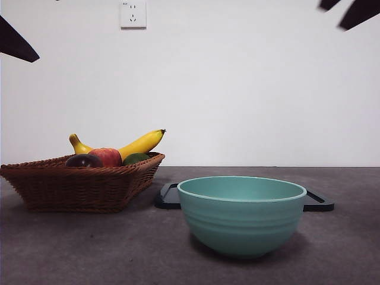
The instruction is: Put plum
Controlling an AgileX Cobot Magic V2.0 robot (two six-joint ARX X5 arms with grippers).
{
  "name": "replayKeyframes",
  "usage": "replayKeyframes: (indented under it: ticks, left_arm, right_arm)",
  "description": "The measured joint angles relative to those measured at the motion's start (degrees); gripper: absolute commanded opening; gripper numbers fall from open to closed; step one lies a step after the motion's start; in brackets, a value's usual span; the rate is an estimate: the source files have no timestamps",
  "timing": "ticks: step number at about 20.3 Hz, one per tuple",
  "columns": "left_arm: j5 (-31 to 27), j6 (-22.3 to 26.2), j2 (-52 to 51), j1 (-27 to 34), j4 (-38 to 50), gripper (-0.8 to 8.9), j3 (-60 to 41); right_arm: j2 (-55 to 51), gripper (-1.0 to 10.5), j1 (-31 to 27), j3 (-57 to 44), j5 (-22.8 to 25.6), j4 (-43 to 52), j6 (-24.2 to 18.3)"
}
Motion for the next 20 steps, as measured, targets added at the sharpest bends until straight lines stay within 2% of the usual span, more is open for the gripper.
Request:
replayKeyframes:
  ticks: [3,6,20]
  left_arm:
    - [0.0,0.0,0.0,0.0,0.0,4.36,0.0]
    - [0.0,0.0,0.0,0.0,0.0,4.36,0.0]
    - [0.0,0.0,0.0,0.0,0.0,4.36,0.0]
  right_arm:
    - [-4.5,1.9,0.0,0.0,-3.5,-3.7,-1.4]
    - [-8.2,1.9,0.0,-2.1,-9.3,-4.0,-1.9]
    - [-9.5,1.9,0.0,-5.2,-9.7,-4.1,-2.3]
